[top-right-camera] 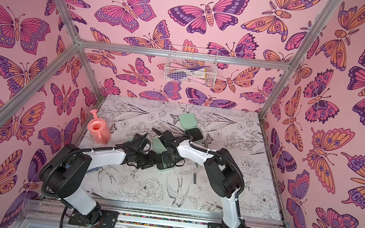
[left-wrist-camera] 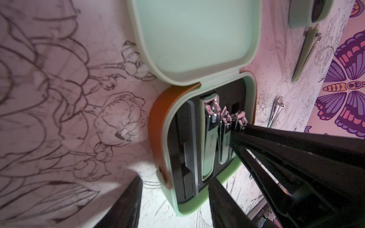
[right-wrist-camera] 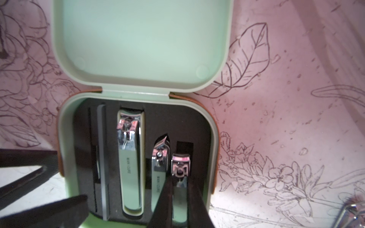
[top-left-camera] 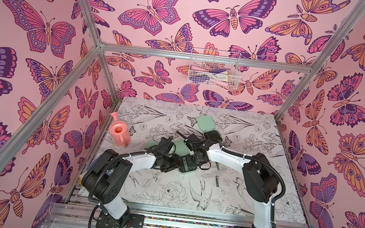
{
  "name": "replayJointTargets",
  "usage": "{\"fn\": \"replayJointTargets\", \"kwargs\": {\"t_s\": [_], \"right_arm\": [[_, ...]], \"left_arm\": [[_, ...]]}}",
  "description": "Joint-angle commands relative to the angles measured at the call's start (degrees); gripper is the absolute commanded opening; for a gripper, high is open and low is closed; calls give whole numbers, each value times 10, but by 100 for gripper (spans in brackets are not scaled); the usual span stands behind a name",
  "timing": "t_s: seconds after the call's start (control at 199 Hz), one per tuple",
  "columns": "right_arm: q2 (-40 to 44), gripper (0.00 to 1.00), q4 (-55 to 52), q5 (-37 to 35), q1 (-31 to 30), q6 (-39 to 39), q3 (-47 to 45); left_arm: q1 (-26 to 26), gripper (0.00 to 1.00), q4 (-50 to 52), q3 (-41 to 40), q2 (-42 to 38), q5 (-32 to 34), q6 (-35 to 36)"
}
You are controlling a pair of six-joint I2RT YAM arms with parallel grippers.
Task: Organize nail clipper sets
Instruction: Place the nail clipper in the storage box.
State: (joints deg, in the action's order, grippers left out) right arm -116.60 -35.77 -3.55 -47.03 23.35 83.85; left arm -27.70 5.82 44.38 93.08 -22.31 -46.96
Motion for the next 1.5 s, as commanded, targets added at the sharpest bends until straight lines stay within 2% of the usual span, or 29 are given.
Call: {"fn": "replayJointTargets", "kwargs": {"t_s": [0.0,0.467,1.146,1.497], "right_arm": [[-23,3,-11,-14,-5,12,10],[-28,2,11,-10,-5,59,6],[-40,2,0,-13,-7,57,-7],[-33,14,-13,-23,-7,54,21]], "left_arm": [[4,56,22,-16,8,7,4],[5,56,23,-17,7,7,6],[5,56,22,-15,7,5,5],[5,56,22,-15,6,4,4]]}}
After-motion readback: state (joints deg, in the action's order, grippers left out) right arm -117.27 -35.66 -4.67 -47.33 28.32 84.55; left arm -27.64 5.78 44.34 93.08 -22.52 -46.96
